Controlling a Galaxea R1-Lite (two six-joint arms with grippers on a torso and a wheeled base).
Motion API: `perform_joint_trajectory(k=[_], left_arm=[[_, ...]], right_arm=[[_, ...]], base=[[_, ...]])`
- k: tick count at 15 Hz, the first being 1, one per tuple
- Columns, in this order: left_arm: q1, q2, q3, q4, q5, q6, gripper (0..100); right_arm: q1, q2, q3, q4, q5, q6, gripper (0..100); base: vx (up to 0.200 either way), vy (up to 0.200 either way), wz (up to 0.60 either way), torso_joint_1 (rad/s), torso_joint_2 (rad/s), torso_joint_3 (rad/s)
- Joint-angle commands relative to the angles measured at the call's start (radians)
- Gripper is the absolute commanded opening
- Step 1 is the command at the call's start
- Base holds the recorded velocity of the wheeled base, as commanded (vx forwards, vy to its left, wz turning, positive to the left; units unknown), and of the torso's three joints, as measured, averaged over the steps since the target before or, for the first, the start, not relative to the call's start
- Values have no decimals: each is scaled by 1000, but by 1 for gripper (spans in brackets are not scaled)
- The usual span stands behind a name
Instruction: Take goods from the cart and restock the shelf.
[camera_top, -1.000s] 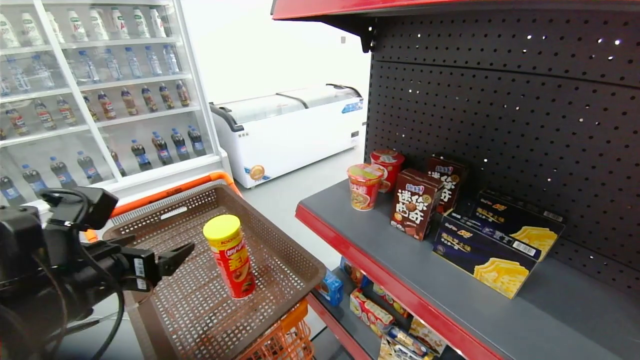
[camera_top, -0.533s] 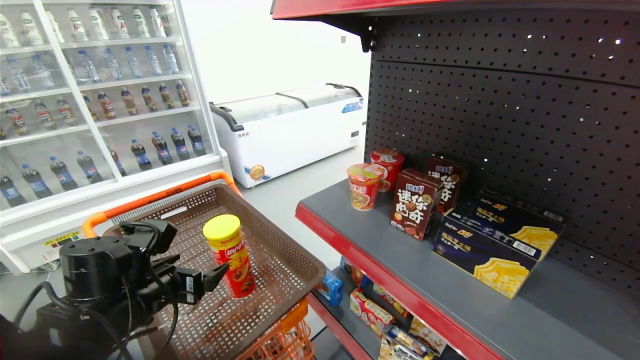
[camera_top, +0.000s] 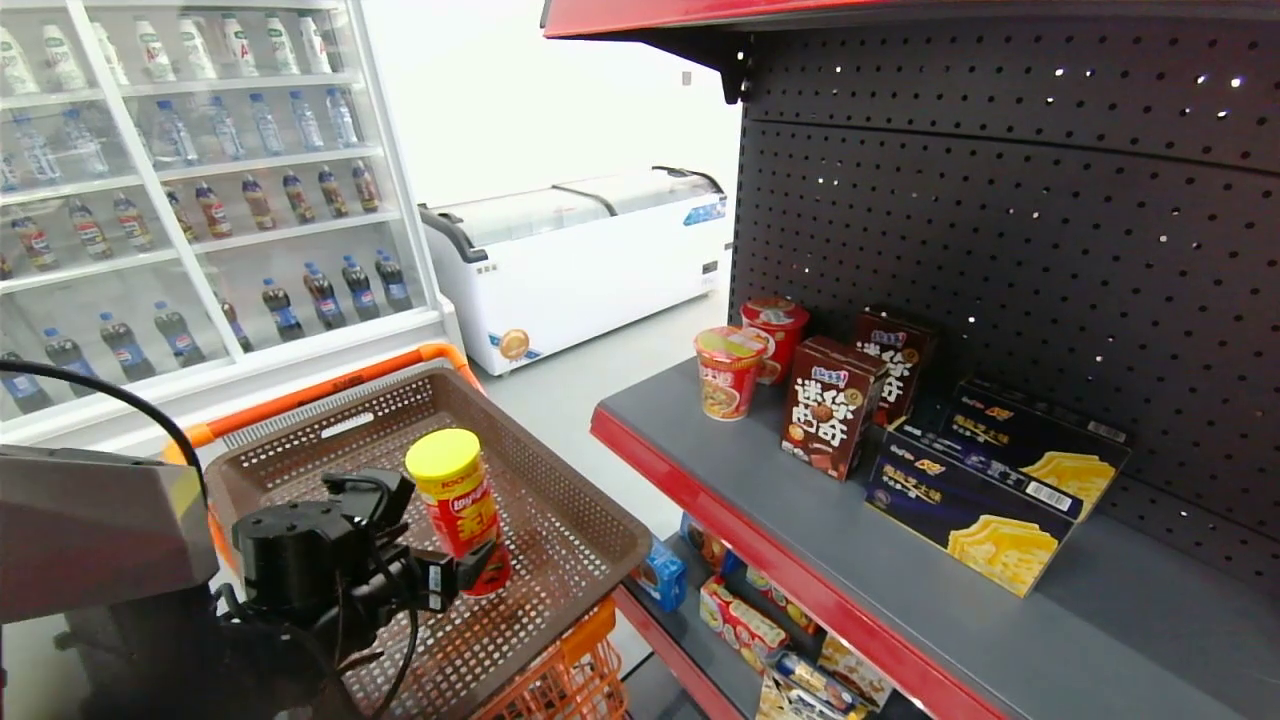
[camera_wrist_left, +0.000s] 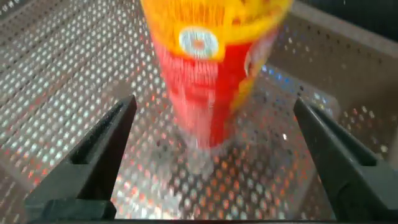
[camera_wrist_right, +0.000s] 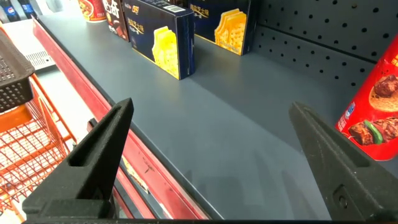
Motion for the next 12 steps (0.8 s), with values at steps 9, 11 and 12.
perform_joint_trajectory(k=[9, 11, 12], left_arm=[[-14, 238, -195, -70, 1, 48, 100], [-14, 237, -221, -70, 22, 67, 0], [-12, 229, -203, -67, 50, 85, 0]], right_arm=[[0, 0, 0, 0, 0, -1, 100], [0, 0, 0, 0, 0, -1, 100], [0, 0, 0, 0, 0, -1, 100]], base=[[0, 0, 0, 0, 0, 0], [0, 0, 0, 0, 0, 0], [0, 0, 0, 0, 0, 0]])
